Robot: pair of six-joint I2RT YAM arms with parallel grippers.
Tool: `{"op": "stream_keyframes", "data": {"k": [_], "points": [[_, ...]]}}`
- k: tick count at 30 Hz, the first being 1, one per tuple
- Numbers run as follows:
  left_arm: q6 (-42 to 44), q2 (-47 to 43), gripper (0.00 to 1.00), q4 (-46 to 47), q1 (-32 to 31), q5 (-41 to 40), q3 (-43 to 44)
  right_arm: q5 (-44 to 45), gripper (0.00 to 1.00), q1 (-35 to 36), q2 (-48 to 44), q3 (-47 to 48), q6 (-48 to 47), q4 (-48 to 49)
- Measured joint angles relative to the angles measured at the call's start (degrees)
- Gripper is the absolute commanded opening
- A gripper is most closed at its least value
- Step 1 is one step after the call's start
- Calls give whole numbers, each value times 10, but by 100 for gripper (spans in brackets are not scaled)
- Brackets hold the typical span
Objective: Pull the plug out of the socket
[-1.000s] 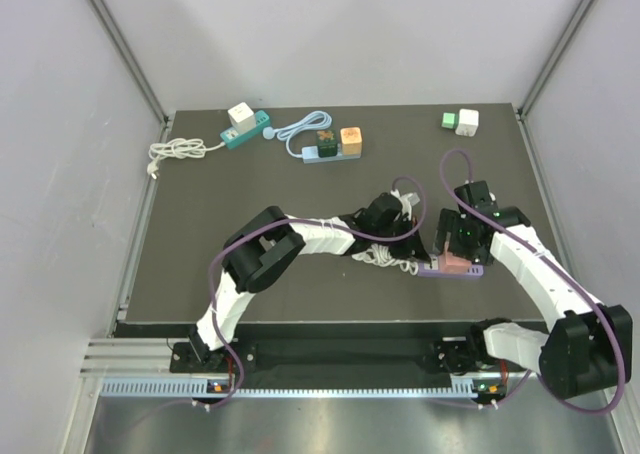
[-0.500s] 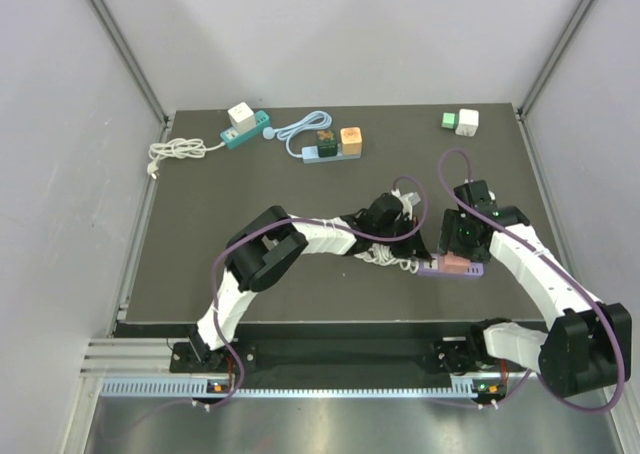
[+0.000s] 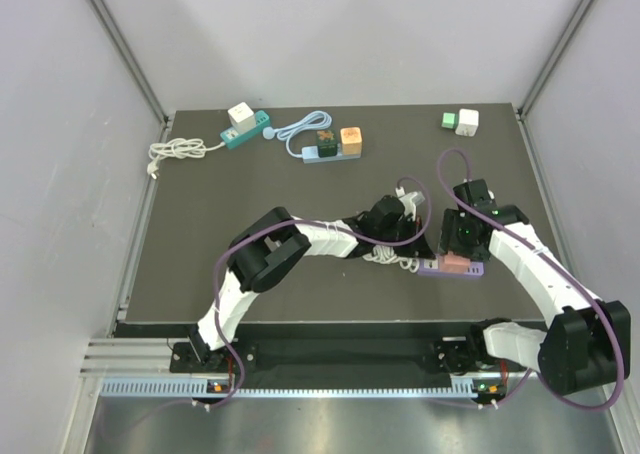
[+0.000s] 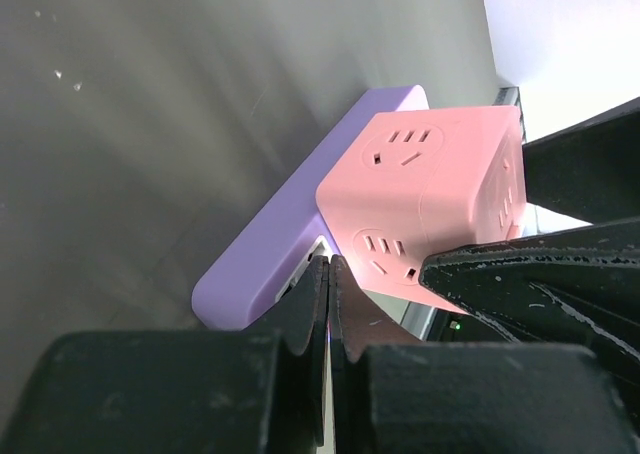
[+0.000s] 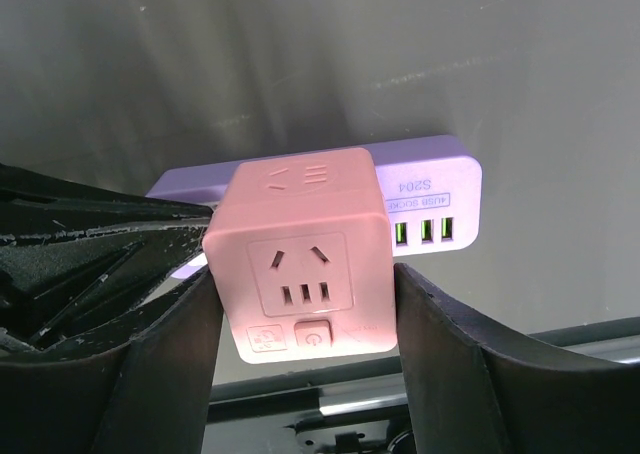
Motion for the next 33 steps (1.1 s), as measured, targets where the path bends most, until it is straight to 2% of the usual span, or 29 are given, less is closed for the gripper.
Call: {"op": "stream_keyframes", "data": {"k": [6,9,10,11,12,24,33], "points": [[22,-7,0,15,-12,-40,-11,0,37,0,0,0,0,0],[28,-7,0,15,-19,-63,-9,1,23,0,-1,0,0,0],[29,-7,0,13,-21,-71,-7,1,8,0,-1,0,0,0],[30,-7,0,9,-21,-76,-5,2,1,0,-1,0,0,0],[30,-7,0,3,-22,-78,-2,3,0,0,-1,0,0,0],[42,7,0,-46,-32,-100,45,30,0,7,-13,5,-3,-5],[49,26,0,-70,-36,-106,82,33,0,9,-40,54,-8,-42]]}}
